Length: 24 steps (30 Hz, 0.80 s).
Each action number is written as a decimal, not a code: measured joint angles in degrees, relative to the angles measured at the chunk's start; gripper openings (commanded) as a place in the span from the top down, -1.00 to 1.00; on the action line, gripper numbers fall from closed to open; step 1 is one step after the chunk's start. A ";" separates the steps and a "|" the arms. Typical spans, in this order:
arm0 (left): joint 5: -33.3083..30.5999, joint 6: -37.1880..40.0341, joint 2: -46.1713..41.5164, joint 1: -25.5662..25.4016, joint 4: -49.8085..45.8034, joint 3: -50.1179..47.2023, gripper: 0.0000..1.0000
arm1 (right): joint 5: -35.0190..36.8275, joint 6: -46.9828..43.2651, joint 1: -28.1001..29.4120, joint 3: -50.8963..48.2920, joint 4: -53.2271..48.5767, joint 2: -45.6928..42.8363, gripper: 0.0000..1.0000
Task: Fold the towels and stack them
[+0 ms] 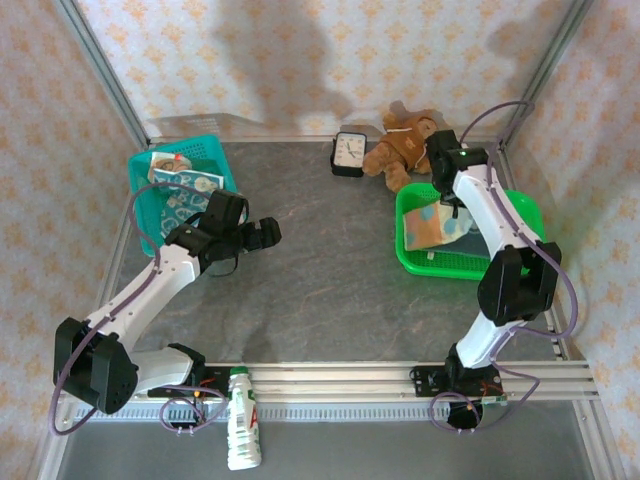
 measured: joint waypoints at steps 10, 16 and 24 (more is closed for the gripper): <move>0.00 0.00 0.04 0.00 0.02 0.00 -1.00 | 0.28 0.59 0.00 -0.02 -0.42 -0.85 1.00; 0.02 0.00 0.04 0.00 0.04 -0.04 -1.00 | 1.16 0.59 0.00 -0.11 -0.46 -1.90 1.00; 0.20 0.00 0.04 0.00 0.20 -0.39 -1.00 | 1.42 0.72 -0.02 -1.81 -0.33 -1.79 1.00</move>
